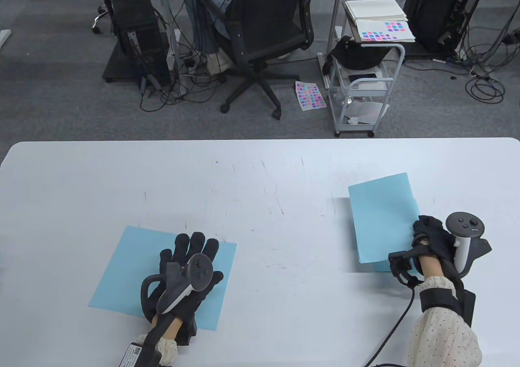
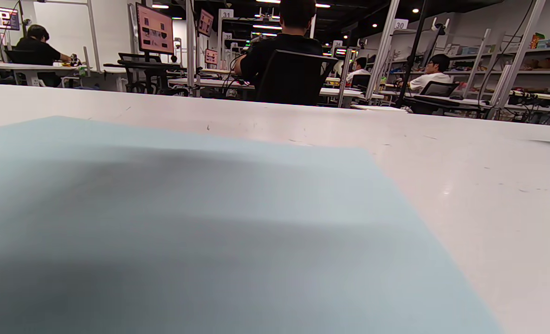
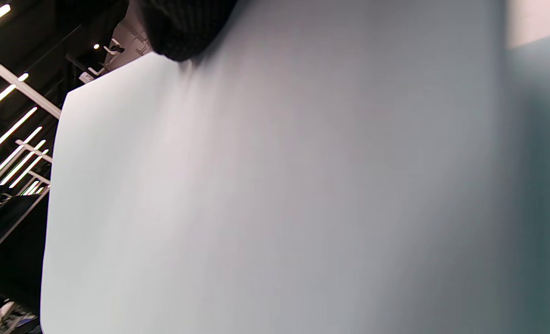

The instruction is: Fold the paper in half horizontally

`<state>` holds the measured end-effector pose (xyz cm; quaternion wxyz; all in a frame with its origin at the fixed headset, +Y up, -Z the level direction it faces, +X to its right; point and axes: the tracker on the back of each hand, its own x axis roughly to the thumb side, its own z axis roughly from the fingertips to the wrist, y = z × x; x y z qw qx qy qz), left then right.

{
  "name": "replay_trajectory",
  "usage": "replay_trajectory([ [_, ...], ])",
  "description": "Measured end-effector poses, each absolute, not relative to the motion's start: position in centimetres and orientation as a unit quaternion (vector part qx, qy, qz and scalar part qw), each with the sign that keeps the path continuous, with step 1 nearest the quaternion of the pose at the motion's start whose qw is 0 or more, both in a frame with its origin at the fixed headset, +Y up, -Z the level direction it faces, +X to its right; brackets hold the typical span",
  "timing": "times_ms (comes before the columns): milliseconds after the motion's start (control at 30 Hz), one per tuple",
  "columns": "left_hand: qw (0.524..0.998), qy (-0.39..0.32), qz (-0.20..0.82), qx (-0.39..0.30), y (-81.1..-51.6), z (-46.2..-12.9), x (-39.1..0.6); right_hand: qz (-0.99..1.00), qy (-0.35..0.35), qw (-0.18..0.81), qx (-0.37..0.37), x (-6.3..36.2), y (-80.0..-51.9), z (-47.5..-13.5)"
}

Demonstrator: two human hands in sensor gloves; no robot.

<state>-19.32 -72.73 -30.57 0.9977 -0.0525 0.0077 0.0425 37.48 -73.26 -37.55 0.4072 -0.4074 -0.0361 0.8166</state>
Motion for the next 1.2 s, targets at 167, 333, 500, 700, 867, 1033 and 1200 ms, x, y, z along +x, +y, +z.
replay_trajectory([
  [167, 0.998, 0.011, 0.037, -0.056, -72.9, -30.7, -19.5, 0.816, -0.024, 0.370, -0.443, 39.2, -74.6, -37.5],
  [333, 0.997, 0.014, 0.035, -0.061, -73.1, -30.9, -19.7, 0.817, -0.024, 0.347, -0.460, 39.4, -75.7, -37.5],
  [500, 0.997, 0.015, 0.036, -0.061, -73.1, -30.8, -19.7, 0.827, -0.018, 0.321, -0.460, 39.0, -75.8, -37.9],
  [700, 0.998, 0.013, 0.035, -0.059, -73.0, -30.8, -19.7, 0.849, -0.013, 0.285, -0.446, 38.0, -75.1, -37.9],
  [867, 0.998, 0.011, 0.038, -0.058, -73.1, -30.8, -19.6, 0.864, 0.009, 0.285, -0.415, 36.2, -74.3, -37.7],
  [1033, 0.998, 0.006, 0.040, -0.056, -73.1, -30.7, -19.4, 0.884, 0.020, 0.297, -0.359, 33.2, -73.2, -37.3],
  [1200, 0.998, 0.001, 0.039, -0.053, -73.0, -30.6, -19.2, 0.918, 0.026, 0.284, -0.274, 28.8, -71.8, -36.7],
])
